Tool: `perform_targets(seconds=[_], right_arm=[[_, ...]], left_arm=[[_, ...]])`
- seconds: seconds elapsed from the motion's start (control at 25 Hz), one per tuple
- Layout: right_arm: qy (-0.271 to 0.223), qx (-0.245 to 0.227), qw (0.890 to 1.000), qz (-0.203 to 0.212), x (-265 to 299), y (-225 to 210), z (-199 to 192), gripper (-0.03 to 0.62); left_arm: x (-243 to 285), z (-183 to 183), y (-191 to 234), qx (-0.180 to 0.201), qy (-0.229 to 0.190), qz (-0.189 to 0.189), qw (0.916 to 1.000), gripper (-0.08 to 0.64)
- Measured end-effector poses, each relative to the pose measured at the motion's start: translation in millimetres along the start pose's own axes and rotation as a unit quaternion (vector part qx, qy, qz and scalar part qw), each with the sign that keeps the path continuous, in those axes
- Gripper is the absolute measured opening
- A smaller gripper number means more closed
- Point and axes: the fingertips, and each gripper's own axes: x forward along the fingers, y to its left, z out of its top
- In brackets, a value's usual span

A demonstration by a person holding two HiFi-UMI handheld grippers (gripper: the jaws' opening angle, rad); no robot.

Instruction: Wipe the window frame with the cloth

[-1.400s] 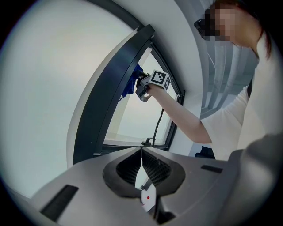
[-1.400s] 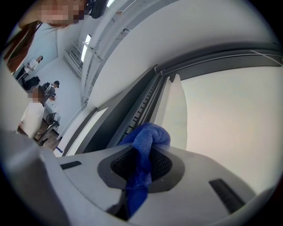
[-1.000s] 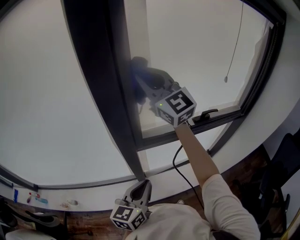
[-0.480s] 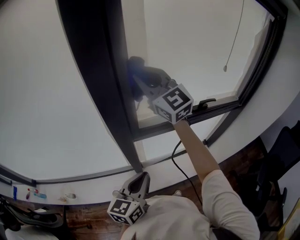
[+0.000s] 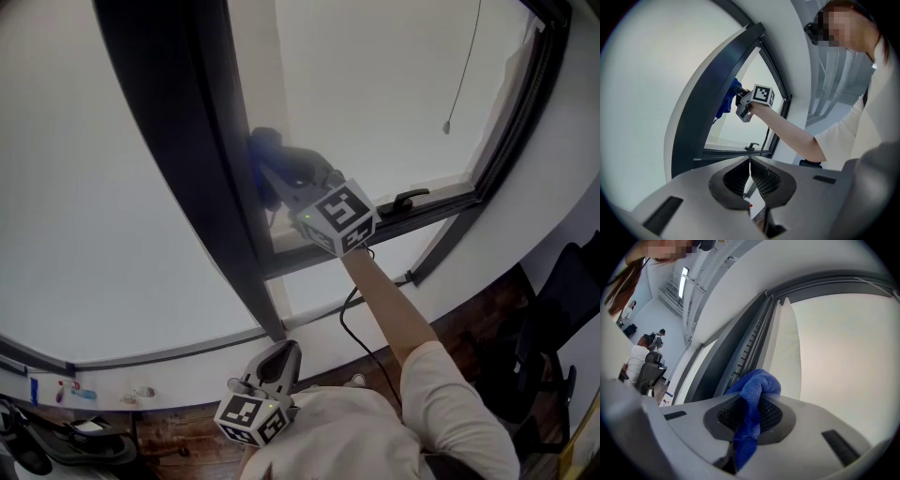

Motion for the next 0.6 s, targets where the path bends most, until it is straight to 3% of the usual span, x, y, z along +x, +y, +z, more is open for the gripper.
perform_targets(seconds=[0.6], right_arm=[[0.056, 0.012, 0.998, 0.01, -10.8, 17.2, -46.2, 0.054]], left_arm=[[-2.1, -2.4, 1.6, -0.002, 0.006, 0.0, 1.0, 0.011]])
